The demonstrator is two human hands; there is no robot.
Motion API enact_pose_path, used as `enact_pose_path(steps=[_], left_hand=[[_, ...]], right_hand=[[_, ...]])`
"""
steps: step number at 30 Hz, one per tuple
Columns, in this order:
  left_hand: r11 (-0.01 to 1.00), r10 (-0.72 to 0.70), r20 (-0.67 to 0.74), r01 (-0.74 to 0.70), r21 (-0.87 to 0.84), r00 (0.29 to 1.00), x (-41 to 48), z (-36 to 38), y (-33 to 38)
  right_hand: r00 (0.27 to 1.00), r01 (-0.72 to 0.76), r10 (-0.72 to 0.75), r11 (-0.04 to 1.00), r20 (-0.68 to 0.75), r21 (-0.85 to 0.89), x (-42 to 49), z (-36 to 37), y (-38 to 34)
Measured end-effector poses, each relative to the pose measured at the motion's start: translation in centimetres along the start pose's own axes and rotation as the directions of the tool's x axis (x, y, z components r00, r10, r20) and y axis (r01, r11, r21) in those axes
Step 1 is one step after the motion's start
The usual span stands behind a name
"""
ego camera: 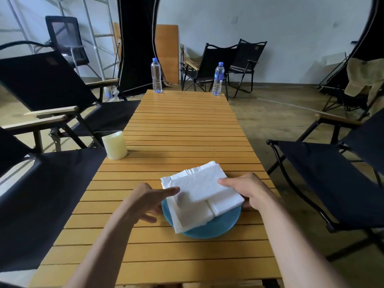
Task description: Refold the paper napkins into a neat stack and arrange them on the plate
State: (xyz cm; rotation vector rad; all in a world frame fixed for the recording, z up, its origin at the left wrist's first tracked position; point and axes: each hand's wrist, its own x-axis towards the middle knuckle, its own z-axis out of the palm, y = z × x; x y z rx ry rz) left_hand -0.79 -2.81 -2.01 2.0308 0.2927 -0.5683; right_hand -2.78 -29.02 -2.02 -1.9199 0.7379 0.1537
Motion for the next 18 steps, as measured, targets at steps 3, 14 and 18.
enact_pose_path(steps=[3, 14, 18], left_hand=[[0.999, 0.022, -0.058, -0.024, -0.039, 0.998, 0.5, -0.5, -0.6], [0.961, 0.135, -0.212, -0.179, -0.208, 0.968, 2.1, -2.4, -2.0], [0.955, 0.139, -0.222, -0.189, -0.226, 0.965, 2.7, -2.4, -1.9]], right_hand=[[1.000, 0.014, -0.013, 1.000, 0.006, -0.022, -0.4, 1.3, -0.5], [0.995, 0.096, -0.095, 0.977, 0.014, -0.189, -2.2, 5.7, -1.7], [0.997, 0.074, -0.068, 0.986, 0.045, -0.149, -2.2, 5.2, -1.6]])
